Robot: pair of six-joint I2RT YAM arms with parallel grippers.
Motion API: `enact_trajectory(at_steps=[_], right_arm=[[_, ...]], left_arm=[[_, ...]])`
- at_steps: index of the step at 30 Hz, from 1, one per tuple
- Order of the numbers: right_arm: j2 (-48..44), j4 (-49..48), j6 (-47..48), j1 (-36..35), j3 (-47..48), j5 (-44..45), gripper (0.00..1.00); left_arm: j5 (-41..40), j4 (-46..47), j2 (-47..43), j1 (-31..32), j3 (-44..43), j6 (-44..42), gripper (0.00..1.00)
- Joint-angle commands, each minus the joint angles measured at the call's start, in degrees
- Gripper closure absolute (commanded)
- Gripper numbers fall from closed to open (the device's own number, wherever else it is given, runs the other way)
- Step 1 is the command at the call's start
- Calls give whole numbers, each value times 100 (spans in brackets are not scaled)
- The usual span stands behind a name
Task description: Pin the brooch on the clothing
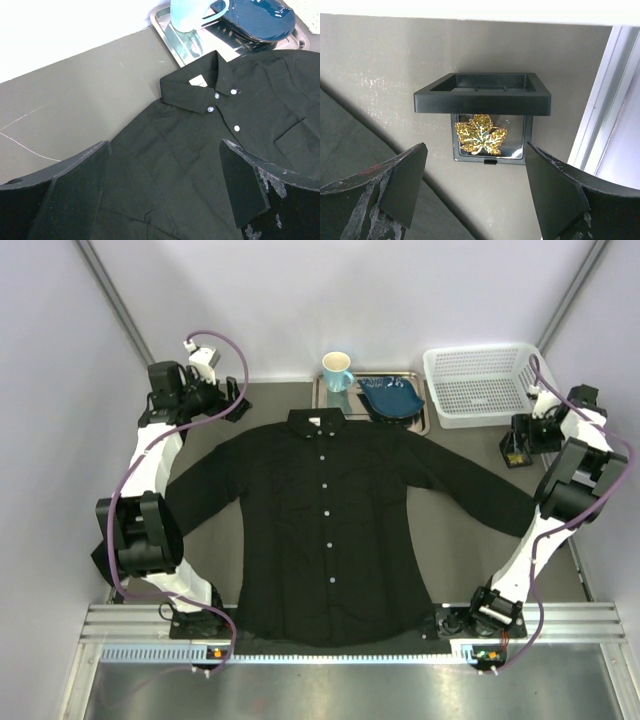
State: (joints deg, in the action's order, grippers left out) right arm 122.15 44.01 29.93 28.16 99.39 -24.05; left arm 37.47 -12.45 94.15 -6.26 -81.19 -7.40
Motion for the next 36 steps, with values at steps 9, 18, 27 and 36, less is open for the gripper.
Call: enact_trajectory(at_steps=[9,18,27,36], right_arm=[[134,-648,-5,-223,-192,313,25],[46,-657,-5,-232,-535,322,29],[-86,-824,-40,-232,-685,322,42],[-507,-824,21,-232,-728,313,55]], left_arm=[[-214,-56,-283,11,156,-306,5],[-276,-82,-318,2,191,-359,5],[-267,-82,-265,2,156,-394,5],[-267,-74,-248,11,147,-394,5]])
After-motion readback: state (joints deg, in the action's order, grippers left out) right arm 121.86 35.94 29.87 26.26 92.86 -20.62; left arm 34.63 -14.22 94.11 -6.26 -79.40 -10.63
